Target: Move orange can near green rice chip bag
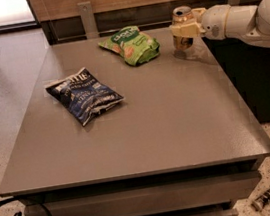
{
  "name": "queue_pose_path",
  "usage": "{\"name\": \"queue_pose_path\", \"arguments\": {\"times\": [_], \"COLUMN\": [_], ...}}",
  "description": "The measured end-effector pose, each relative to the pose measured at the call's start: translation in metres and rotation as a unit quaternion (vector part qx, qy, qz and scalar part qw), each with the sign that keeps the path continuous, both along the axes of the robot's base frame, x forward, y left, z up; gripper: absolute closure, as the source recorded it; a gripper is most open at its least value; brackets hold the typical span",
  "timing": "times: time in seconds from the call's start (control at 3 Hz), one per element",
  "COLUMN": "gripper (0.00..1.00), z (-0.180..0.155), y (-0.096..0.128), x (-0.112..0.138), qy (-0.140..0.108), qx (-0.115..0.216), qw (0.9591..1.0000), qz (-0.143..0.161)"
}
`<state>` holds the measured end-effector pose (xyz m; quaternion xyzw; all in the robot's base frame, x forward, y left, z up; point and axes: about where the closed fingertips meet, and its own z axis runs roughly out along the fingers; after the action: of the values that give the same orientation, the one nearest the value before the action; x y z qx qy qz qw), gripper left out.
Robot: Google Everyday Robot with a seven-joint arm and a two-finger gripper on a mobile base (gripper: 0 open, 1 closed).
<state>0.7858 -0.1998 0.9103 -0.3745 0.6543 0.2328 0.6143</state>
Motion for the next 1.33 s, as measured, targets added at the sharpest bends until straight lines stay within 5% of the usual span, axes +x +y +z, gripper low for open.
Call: {"name": "queue_pose_path", "arguments": {"times": [0.67,1.33], "gripper": [1.00,0.64], "z": [-0.027,-0.029], "y": [0.015,0.023], "x": [0.021,0.023], "qy": [0.002,0.004], "qx": [0.051,0.054], "qw": [0.9987,0.9985], "qz": [-0.008,-0.003]}}
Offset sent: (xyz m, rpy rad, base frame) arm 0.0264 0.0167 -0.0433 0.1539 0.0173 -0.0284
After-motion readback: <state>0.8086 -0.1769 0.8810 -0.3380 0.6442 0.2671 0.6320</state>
